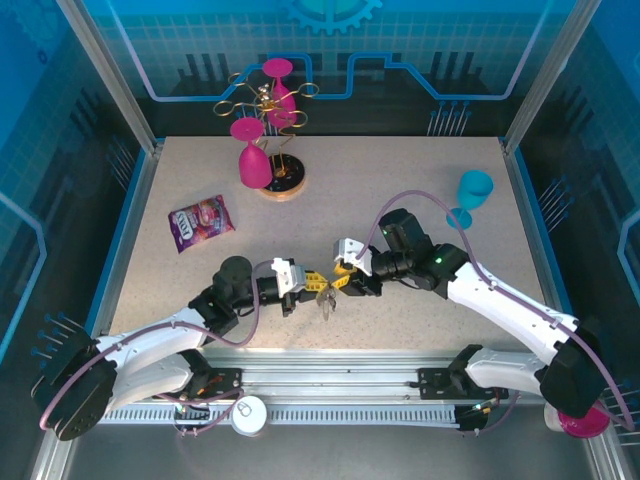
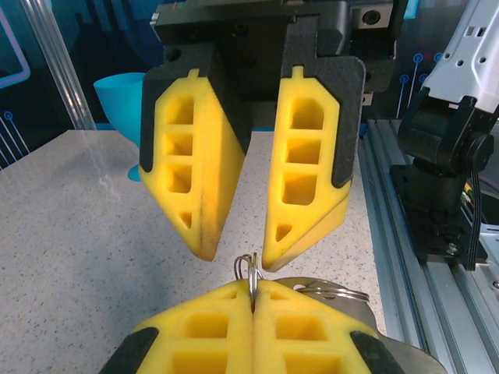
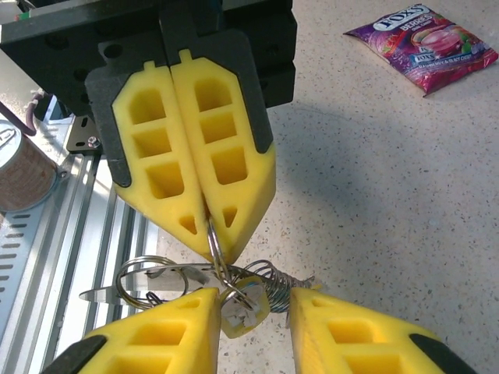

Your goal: Put the keys on the keyring

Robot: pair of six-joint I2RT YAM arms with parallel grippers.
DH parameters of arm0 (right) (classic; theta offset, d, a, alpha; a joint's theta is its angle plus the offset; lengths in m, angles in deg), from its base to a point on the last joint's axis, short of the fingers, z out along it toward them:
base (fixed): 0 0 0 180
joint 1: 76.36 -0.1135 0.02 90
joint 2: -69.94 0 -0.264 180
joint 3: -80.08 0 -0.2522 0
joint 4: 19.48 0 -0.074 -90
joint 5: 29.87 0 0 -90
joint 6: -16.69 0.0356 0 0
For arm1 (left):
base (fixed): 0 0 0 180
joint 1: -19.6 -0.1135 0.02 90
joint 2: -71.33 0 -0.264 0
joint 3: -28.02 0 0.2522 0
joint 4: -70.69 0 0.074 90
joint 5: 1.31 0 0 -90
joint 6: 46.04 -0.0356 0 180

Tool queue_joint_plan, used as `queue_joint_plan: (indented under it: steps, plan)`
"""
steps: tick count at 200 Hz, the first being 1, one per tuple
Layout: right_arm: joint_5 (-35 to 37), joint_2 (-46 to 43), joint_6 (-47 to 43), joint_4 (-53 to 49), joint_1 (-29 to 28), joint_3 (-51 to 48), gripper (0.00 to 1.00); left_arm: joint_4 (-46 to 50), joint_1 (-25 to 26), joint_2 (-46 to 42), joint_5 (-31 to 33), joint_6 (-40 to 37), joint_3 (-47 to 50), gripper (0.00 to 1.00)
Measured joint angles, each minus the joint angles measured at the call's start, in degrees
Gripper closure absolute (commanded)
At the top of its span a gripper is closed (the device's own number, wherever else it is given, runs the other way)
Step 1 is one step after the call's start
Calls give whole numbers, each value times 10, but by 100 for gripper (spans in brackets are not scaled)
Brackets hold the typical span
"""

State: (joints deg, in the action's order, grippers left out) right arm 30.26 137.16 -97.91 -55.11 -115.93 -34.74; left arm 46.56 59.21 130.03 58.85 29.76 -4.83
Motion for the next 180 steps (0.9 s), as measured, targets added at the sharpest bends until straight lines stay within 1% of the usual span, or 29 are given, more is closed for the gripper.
queue_joint_plan:
  steps: [22, 47, 68, 80, 115, 180]
  plan:
    - [-2, 4, 0, 3, 0, 0, 68, -11, 0, 0, -5, 7, 5, 100]
    - [-16, 7, -5, 0, 0, 0, 84, -16, 0, 1, -7, 11, 6, 100]
    - [-28, 7, -14, -6, 0, 0, 93, -22, 0, 2, -6, 16, 8, 100]
    - [-33, 7, -16, -12, 0, 0, 95, -25, 0, 2, -6, 19, 11, 100]
    - [-33, 7, -22, -20, 0, -1, 98, -32, 0, 2, -11, 23, 14, 100]
    - [-38, 24, -8, -10, 0, -1, 90, -60, 0, 19, -20, 49, 14, 100]
